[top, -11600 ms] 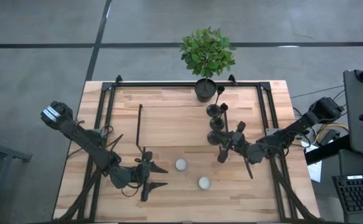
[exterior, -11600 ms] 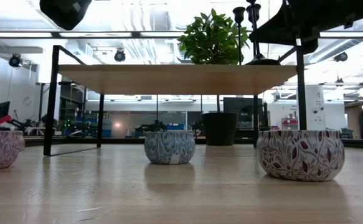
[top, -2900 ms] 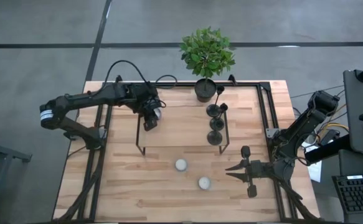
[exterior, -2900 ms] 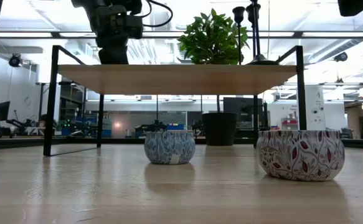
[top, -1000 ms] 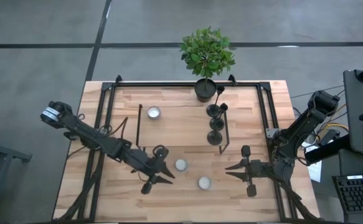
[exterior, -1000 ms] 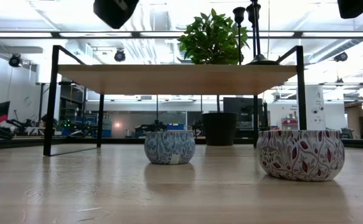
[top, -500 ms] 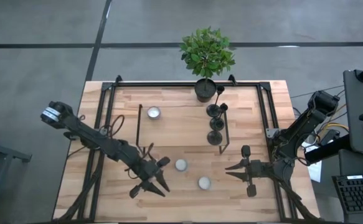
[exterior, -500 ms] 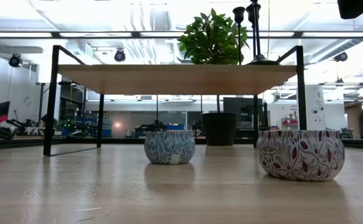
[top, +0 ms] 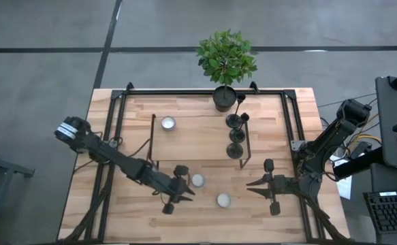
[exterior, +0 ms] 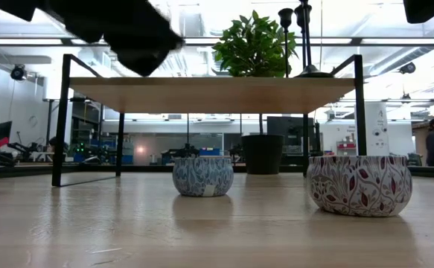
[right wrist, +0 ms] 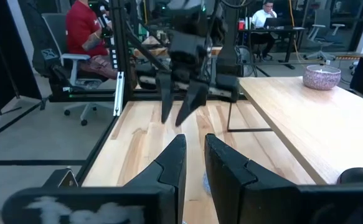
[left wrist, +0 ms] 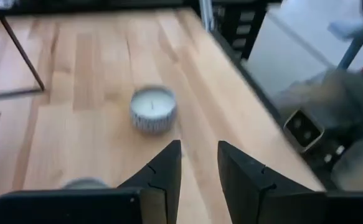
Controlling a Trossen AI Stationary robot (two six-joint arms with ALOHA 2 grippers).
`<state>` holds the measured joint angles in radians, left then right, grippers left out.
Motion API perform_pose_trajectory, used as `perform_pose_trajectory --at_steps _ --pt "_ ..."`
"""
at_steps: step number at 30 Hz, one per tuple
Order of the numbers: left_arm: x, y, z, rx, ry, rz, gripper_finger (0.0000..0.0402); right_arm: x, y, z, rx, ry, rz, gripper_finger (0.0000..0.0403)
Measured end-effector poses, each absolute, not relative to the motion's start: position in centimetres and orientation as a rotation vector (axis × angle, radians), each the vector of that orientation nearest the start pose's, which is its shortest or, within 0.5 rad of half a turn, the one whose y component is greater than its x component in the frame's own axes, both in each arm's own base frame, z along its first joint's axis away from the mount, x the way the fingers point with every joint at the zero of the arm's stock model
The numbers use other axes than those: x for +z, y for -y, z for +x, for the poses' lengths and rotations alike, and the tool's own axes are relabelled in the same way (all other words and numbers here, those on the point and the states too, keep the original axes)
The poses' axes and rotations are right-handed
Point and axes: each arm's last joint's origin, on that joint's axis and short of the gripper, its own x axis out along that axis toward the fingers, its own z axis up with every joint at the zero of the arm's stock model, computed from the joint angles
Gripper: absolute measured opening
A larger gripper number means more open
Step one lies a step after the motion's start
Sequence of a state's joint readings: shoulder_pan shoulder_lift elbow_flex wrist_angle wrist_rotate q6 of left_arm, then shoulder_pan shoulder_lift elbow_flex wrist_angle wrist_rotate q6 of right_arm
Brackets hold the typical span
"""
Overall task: Pick & Place candle stick holders
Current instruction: Put the blue scented candle on the shelf aligned with the other scented candle
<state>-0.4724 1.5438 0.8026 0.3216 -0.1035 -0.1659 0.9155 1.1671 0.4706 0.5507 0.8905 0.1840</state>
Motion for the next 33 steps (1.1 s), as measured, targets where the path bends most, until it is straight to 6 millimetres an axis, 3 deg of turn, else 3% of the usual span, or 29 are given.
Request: perform_pose_trajectory --at_steps 5,19,33 --pt "19.4 14.8 29.9 -0.274 -0.594 0.031 0.01 22.3 -16.7 15.7 0.015 -0.092 0.069 0.0052" --pt "18.5 15.0 33.5 -0.135 -0.898 0.326 0.01 22.1 -16.6 15.6 0.014 -0.096 0.083 0.0052" --pt "17.9 14.0 34.5 -0.132 -0.948 0.325 0.0085 21.8 -16.5 15.5 0.014 -0.101 0.084 0.0052"
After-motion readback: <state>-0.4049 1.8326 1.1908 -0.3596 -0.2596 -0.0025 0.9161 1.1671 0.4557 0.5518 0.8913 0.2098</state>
